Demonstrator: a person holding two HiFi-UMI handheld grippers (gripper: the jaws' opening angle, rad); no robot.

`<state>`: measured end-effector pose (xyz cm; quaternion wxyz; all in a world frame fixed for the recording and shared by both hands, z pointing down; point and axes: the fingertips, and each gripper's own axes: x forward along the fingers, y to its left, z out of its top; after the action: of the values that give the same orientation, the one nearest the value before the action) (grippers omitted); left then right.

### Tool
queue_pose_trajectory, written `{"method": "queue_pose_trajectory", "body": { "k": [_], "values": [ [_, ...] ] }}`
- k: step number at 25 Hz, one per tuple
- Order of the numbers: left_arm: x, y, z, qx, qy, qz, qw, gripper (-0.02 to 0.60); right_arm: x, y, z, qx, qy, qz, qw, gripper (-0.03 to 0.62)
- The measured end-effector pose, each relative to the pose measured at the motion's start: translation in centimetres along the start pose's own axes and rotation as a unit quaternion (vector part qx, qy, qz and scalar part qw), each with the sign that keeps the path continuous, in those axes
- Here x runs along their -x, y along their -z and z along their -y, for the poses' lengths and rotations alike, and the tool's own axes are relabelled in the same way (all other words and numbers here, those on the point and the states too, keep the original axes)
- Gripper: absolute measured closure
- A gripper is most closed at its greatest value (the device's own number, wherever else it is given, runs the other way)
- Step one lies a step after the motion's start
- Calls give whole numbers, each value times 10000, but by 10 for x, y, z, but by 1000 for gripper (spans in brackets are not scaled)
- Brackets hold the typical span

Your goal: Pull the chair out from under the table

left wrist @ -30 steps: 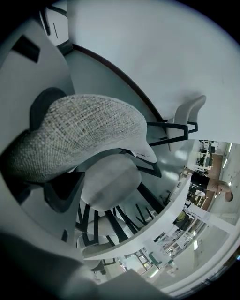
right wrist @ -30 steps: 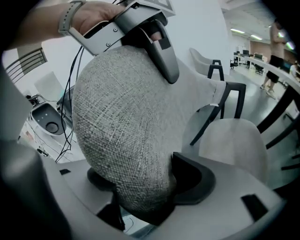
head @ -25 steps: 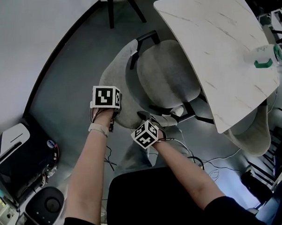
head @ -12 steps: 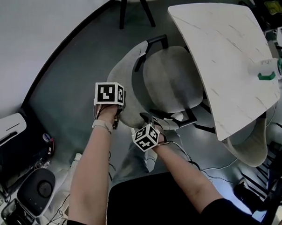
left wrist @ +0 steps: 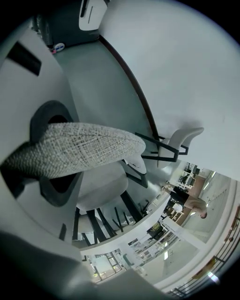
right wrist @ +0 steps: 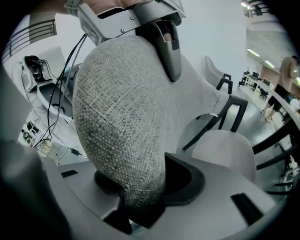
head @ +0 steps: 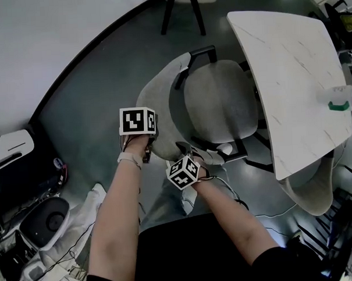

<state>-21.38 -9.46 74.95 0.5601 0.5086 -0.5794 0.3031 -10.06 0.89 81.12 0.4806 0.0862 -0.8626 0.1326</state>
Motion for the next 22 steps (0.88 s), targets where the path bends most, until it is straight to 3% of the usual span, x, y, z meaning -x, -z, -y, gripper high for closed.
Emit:
{"method": "queue_pose_trajectory", "body": {
  "k": [10, 14, 22],
  "values": [
    [21, 48, -47, 921, -25, 264, 9954, 443, -6, 1, -44, 1012, -383, -82, 9941, 428],
    [26, 69, -66, 1448, 48, 404, 9886, 451, -12, 2, -63, 1361, -519, -144, 9892, 427],
    [42, 109, -94, 2074, 31, 614, 9763, 453, -15, 6, -92, 1964, -736, -223, 9775, 428]
  ]
}}
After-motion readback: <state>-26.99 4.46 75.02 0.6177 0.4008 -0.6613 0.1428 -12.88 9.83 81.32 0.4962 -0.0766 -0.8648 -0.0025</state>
